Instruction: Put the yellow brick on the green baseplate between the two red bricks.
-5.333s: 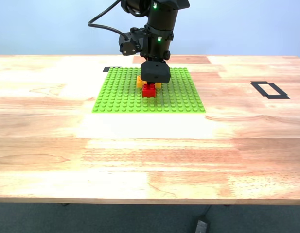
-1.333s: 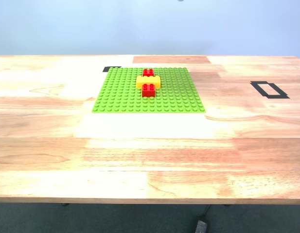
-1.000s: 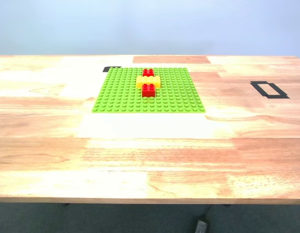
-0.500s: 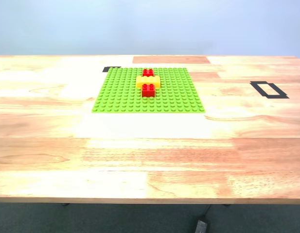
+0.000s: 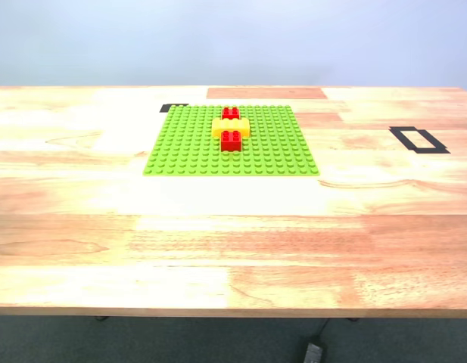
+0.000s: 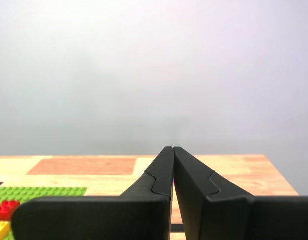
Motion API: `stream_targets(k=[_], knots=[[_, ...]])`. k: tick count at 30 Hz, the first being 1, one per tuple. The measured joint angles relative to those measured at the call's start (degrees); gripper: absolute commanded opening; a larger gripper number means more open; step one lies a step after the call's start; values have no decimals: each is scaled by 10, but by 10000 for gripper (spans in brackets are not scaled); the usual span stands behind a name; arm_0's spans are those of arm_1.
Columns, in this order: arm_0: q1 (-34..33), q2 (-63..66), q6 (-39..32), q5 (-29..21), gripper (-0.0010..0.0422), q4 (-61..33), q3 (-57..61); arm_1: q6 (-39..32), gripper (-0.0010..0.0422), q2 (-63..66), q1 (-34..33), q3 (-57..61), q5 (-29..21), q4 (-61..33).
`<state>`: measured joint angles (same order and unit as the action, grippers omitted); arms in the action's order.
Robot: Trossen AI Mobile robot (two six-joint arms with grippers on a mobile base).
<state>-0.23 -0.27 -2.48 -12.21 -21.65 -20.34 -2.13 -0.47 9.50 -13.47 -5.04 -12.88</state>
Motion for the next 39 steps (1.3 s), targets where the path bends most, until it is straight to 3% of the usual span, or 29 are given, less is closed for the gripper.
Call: stream_targets(k=[3, 6, 11, 21, 39], knots=[[0, -6, 39, 1, 0, 0, 3, 6, -1, 3, 1, 20, 0, -3], [0, -9, 28, 1, 0, 4, 18, 2, -1, -2, 1, 41, 0, 26], [0, -1, 56, 3, 0, 85, 89, 3, -1, 4, 2, 85, 0, 75], [0, 0, 32, 3, 0, 119, 154, 21, -1, 2, 2, 129, -2, 145], [0, -1, 14, 2, 0, 161, 172, 50, -1, -22, 2, 129, -24, 147]])
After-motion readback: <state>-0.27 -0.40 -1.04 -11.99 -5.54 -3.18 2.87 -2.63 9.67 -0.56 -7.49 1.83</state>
